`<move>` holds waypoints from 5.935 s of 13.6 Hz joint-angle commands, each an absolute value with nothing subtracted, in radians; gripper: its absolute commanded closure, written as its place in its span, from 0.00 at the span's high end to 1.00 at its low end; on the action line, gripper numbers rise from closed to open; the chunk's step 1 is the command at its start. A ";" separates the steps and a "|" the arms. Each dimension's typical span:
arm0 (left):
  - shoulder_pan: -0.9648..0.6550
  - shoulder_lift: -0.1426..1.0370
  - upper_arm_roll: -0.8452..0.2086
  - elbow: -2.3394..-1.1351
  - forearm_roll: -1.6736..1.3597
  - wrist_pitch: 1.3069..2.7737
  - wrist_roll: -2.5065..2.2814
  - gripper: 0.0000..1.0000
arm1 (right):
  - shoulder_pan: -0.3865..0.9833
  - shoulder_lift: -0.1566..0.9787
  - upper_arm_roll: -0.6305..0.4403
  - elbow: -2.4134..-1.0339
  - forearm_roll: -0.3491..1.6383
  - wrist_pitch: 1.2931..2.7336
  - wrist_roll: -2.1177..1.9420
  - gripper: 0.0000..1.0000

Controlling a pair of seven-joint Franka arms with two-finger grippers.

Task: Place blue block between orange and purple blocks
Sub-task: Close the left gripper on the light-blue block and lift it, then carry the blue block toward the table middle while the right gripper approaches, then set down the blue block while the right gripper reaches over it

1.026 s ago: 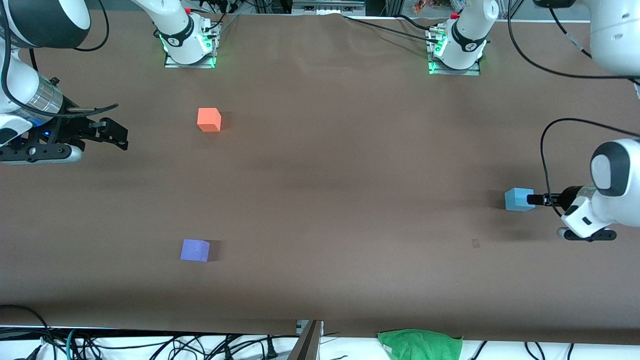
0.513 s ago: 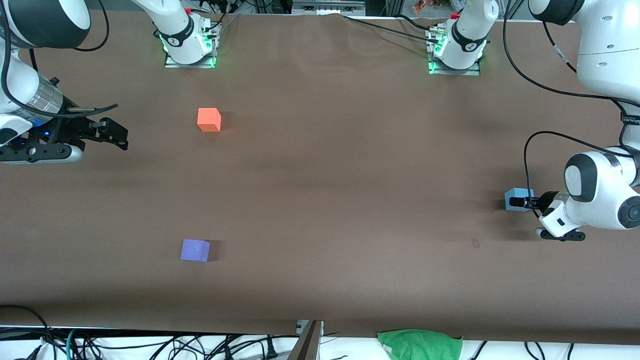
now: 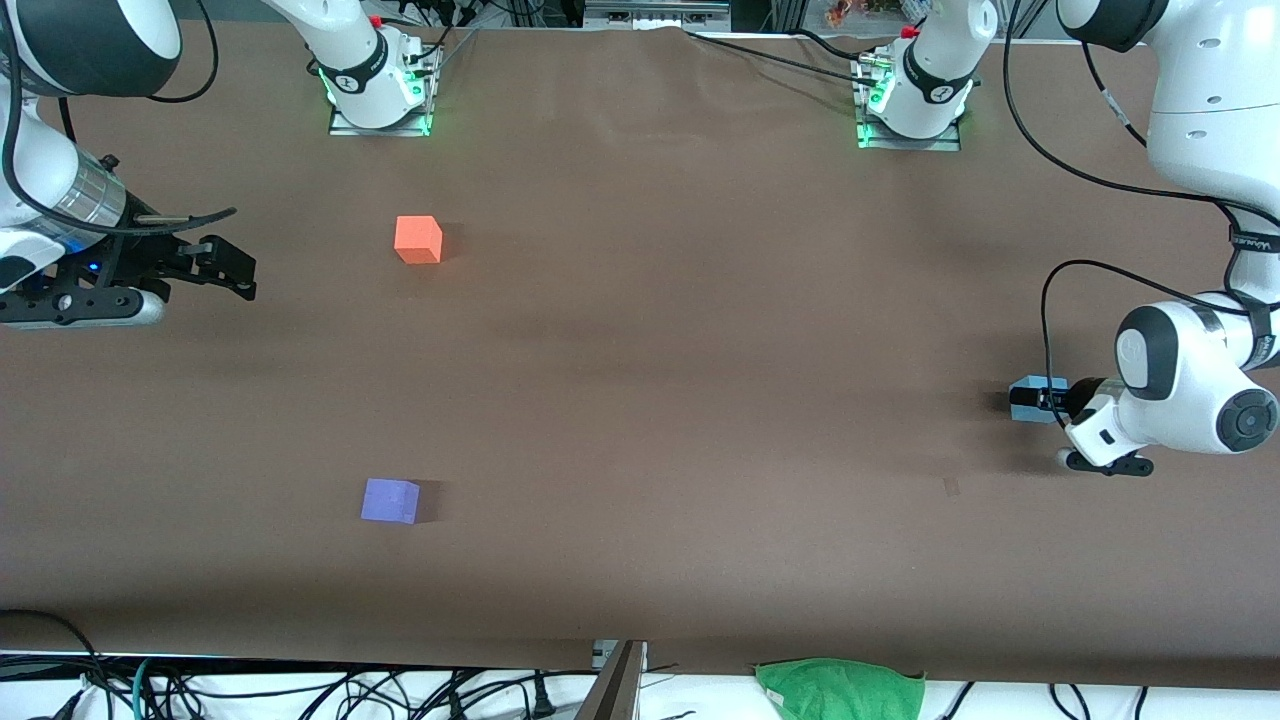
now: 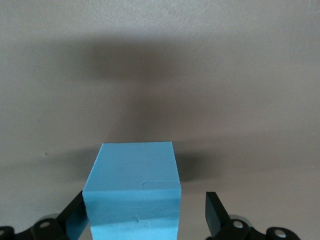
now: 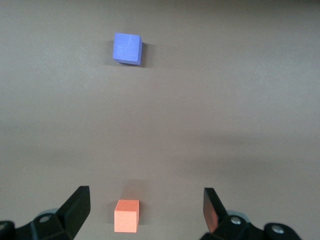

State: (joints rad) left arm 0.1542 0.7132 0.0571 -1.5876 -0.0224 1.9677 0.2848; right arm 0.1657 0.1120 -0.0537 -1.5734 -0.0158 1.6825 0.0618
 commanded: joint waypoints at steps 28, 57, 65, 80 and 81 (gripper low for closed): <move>-0.184 0.655 -0.334 -1.395 -0.031 1.928 -0.492 0.39 | 0.161 0.121 -0.052 -1.572 -0.012 1.672 0.137 1.00; -0.304 0.835 -0.278 -1.123 0.009 1.852 -0.738 1.00 | 0.216 0.325 -0.040 -1.552 0.110 1.726 0.118 1.00; -0.053 0.655 -0.275 -1.091 0.063 1.613 -0.357 1.00 | 0.520 0.512 -0.038 -1.513 0.227 2.021 0.505 1.00; 0.037 0.104 -0.120 -1.521 0.002 1.417 -0.077 1.00 | 0.847 0.914 -0.049 -1.213 0.002 2.290 0.993 1.00; 0.008 0.100 -0.076 -1.552 -0.018 1.449 -0.077 1.00 | 0.850 0.925 -0.051 -1.213 0.000 2.310 0.988 1.00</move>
State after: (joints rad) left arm 0.0515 0.1485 -0.1478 -1.4406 0.0201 1.3805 -0.0745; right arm 0.8306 0.8919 -0.0369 -1.2483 0.0182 2.2835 0.9809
